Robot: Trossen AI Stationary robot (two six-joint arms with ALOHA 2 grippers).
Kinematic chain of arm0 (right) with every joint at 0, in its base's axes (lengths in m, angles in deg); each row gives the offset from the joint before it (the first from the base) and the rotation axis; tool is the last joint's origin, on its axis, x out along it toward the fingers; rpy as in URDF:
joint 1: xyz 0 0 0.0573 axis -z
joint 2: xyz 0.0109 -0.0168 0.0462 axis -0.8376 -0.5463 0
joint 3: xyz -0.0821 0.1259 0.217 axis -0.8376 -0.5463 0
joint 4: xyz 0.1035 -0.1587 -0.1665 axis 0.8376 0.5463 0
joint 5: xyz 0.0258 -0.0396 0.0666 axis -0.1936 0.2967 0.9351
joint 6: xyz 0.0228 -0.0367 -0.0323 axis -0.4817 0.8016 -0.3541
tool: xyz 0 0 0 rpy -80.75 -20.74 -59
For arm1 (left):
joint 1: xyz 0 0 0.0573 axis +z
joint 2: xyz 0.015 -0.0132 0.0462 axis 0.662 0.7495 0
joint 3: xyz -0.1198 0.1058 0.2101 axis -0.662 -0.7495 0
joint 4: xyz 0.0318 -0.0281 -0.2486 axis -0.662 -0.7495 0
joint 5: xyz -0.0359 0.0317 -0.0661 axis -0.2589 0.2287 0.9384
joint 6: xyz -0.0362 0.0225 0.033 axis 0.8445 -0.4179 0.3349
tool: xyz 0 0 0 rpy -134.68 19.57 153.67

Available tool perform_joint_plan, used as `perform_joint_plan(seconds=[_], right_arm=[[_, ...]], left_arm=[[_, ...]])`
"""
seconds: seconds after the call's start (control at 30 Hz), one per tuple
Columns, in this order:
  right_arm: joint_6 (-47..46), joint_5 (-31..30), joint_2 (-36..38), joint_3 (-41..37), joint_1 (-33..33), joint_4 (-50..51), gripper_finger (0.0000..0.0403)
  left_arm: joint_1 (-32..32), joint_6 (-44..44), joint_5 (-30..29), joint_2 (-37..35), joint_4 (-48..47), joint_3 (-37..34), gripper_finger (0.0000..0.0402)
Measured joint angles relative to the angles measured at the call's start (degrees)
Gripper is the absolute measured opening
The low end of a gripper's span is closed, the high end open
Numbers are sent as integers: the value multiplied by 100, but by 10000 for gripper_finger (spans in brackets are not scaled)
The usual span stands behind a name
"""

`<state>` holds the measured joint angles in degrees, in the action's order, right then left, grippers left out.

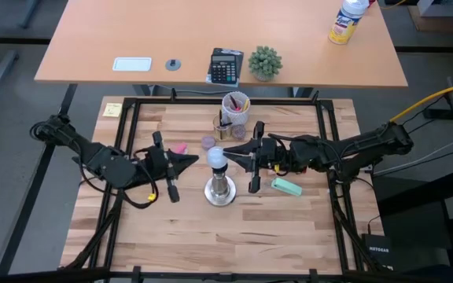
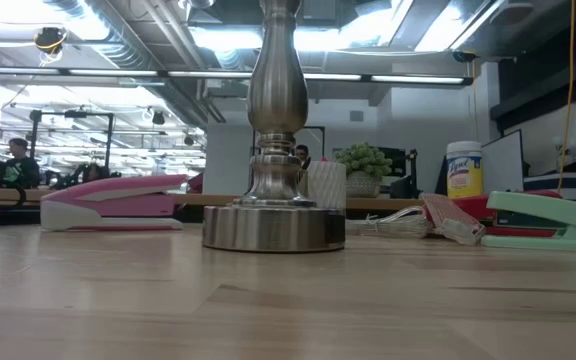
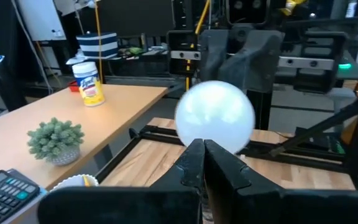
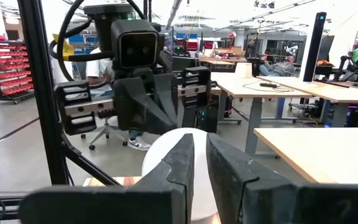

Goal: Screw lightbulb
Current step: Insert the lightbulb into the lamp socket

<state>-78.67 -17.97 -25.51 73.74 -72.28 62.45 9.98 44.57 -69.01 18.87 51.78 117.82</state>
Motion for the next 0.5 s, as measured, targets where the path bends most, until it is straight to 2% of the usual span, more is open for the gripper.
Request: perform_joint_plan(seconds=[0.13,0.3,0.5], right_arm=[[0,-3,0,0,0,1,48],[0,-5,0,0,2,0,48],[0,-9,0,0,2,0,48]], left_arm=[[-73,11,68,4,-4,0,1],[-69,184,531,106,-4,0,1],[59,241,574,452,-9,0,1]])
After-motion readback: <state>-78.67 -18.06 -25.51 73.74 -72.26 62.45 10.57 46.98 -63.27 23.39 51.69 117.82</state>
